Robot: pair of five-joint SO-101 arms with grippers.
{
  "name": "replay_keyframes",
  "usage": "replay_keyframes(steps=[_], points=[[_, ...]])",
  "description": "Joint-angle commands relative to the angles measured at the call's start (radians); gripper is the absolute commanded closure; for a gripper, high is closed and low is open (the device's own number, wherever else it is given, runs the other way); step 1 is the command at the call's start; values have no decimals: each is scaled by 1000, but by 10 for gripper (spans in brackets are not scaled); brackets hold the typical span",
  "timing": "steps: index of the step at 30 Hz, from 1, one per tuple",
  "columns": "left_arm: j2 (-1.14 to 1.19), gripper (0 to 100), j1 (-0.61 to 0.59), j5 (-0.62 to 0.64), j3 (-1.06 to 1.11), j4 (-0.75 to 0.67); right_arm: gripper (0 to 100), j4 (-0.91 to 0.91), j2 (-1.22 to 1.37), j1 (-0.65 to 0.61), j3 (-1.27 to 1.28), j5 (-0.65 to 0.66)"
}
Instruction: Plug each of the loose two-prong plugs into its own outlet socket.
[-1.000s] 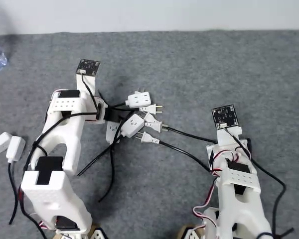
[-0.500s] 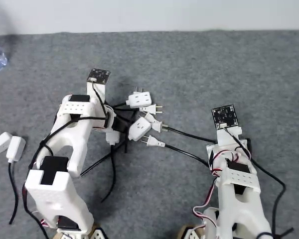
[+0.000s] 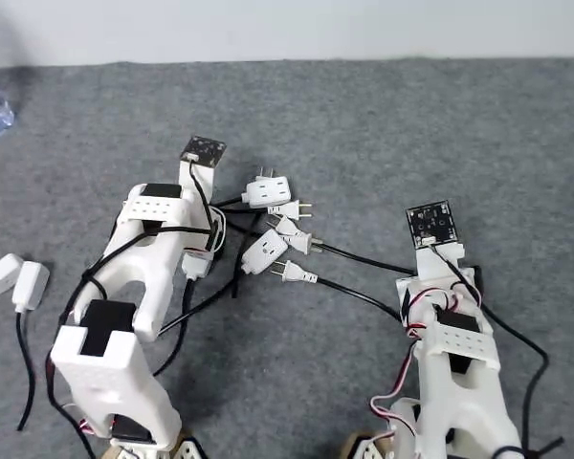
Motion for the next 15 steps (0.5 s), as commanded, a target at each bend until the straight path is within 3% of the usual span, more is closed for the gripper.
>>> replay_keyframes(steps=[1, 4, 11, 15], points=[[-20, 952, -3, -23, -15, 26, 685, -21, 1, -13, -8, 11], [-20, 985, -3, -72, -102, 149, 685, -24, 1, -13, -8, 11], [-141, 987, -48, -221, -519, 597, 685, -25, 1, -13, -8, 11], [-181, 987, -144, -342, -657, 703, 685, -24, 1, -13, -6, 11]])
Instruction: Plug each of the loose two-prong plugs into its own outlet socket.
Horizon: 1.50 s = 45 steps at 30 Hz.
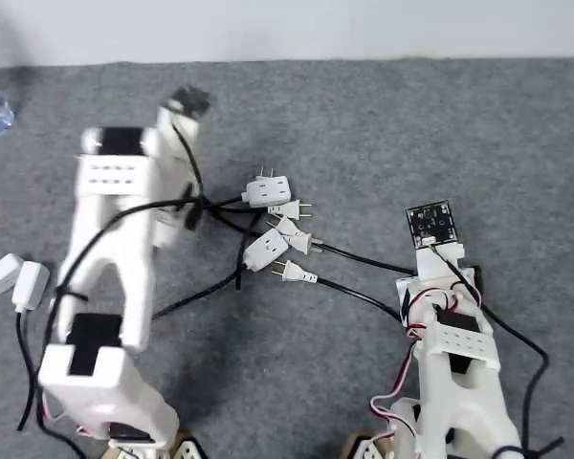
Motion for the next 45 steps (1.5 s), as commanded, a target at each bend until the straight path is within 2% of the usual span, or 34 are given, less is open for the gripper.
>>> replay_keyframes(steps=[1, 15, 24, 31, 42, 45], points=[[-84, 987, -126, -124, -174, 118, 685, -24, 1, -13, -6, 11], [-68, 987, -565, -531, -176, 110, 685, -22, 1, -10, -6, 11], [75, 987, -781, -666, -179, -84, 685, -19, 1, -10, -6, 11], [210, 987, -842, -697, -179, -181, 685, -19, 1, -10, -6, 11], [370, 985, -847, -697, -180, -285, 685, -19, 1, -10, -6, 11], [370, 943, -847, -697, -180, -282, 685, -21, 1, -12, -6, 11]])
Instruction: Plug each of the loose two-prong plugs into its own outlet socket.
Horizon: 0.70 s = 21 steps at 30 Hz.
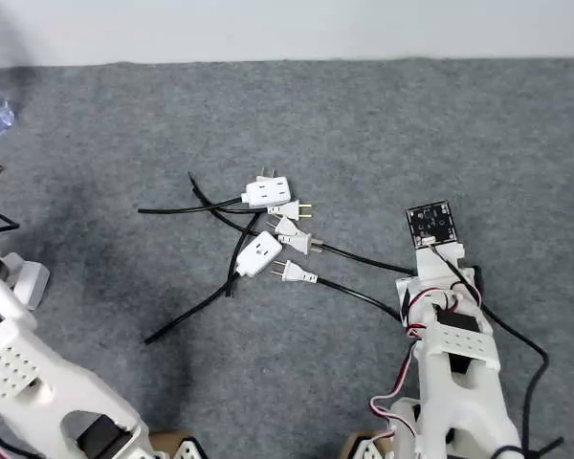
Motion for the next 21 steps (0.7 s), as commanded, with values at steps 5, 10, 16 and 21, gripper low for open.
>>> replay_keyframes(steps=[5, 10, 16, 21], points=[[0, 733, -6, -5, -28, -12, 685, -21, 1, -12, -6, 11], [-95, 676, 2, -3, -30, 23, 685, -21, 1, -12, -6, 11], [-295, 676, 149, 54, -105, 175, 685, -21, 1, -12, -6, 11], [-368, 676, 347, 147, -202, 304, 685, -19, 1, -8, -6, 11]])
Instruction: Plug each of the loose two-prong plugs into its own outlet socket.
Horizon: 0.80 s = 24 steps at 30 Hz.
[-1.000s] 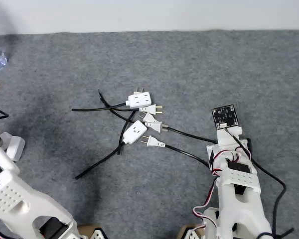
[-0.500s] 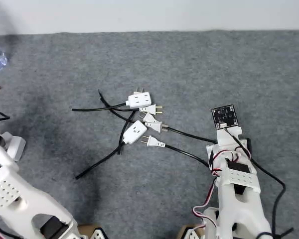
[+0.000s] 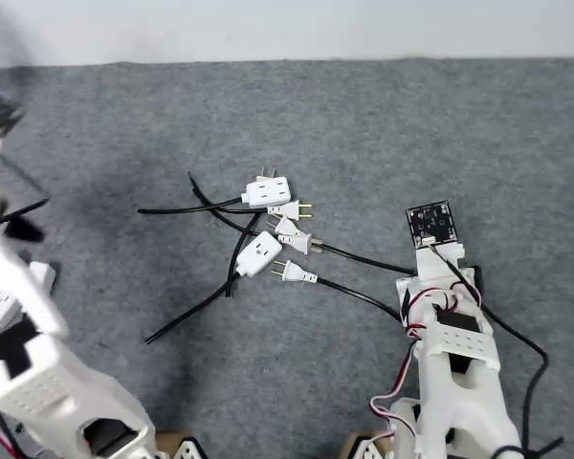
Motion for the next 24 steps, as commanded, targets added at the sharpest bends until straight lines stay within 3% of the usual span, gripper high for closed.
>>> replay_keyframes(steps=[1, 13, 19, 24], points=[[-91, 676, 189, 86, -105, 123, 685, -19, 1, -8, -6, 11], [74, 676, 634, 330, -87, 104, 685, -22, 1, -7, -6, 11], [195, 676, 799, 336, -82, 101, 685, -24, 1, -7, -6, 11], [255, 676, 865, 334, -82, 63, 685, -22, 1, -7, -6, 11]])
